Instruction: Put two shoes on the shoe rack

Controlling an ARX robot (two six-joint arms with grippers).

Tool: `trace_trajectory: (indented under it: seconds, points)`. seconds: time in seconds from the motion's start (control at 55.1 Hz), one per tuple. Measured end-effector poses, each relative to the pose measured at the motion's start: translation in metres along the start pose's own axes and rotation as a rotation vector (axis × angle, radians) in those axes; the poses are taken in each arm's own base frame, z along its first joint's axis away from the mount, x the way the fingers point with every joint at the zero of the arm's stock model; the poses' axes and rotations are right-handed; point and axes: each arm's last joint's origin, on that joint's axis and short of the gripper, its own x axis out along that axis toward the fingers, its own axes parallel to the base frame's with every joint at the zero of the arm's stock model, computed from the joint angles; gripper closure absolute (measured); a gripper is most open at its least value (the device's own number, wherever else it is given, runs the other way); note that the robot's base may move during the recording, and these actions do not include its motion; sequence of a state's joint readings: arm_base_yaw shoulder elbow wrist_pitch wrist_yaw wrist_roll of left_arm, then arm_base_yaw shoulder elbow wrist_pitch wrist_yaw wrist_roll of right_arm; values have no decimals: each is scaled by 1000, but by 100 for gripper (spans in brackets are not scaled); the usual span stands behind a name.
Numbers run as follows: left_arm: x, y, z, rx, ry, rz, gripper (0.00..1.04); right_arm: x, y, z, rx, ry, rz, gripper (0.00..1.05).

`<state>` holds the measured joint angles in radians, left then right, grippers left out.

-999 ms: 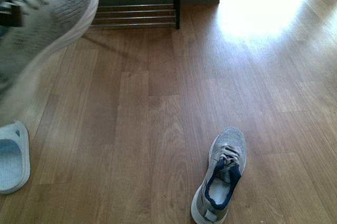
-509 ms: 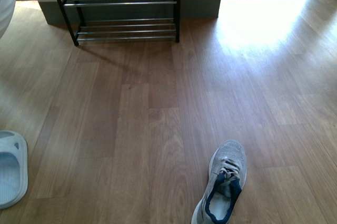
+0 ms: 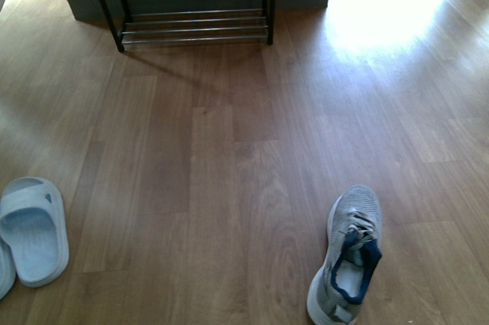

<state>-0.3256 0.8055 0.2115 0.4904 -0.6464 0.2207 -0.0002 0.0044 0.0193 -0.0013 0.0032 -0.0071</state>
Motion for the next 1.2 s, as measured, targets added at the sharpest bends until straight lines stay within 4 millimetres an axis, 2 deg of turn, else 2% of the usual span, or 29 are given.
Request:
trace_trajectory:
  seconds: [0.309, 0.418, 0.454, 0.581, 0.672, 0.745, 0.89, 0.981, 1.072, 1.199]
  points:
    - [0, 1, 0, 1, 6, 25, 103, 0, 0, 0, 0, -1, 8, 9]
    - [0, 1, -1, 1, 6, 23, 103, 4, 1, -6, 112, 127, 202, 9]
    - [0, 1, -1, 1, 5, 19, 103, 7, 1, -5, 121, 148, 214, 9]
    - [0, 1, 0, 1, 3, 8, 103, 30, 0, 1, 118, 207, 181, 9]
    - [0, 1, 0, 1, 3, 8, 103, 64, -1, -1, 111, 325, 159, 9]
    - [0, 1, 0, 1, 3, 10, 103, 99, 1, -24, 84, 495, 138, 9]
    - [0, 1, 0, 1, 3, 12, 103, 136, -1, -69, 10, 657, 73, 9]
    - [0, 1, 0, 1, 3, 11, 103, 147, -5, -98, -5, 746, 51, 9]
    - [0, 1, 0, 1, 3, 11, 103, 156, -15, -144, -34, 871, -5, 9]
    - [0, 1, 0, 1, 3, 11, 103, 161, -27, -178, -40, 978, -55, 9]
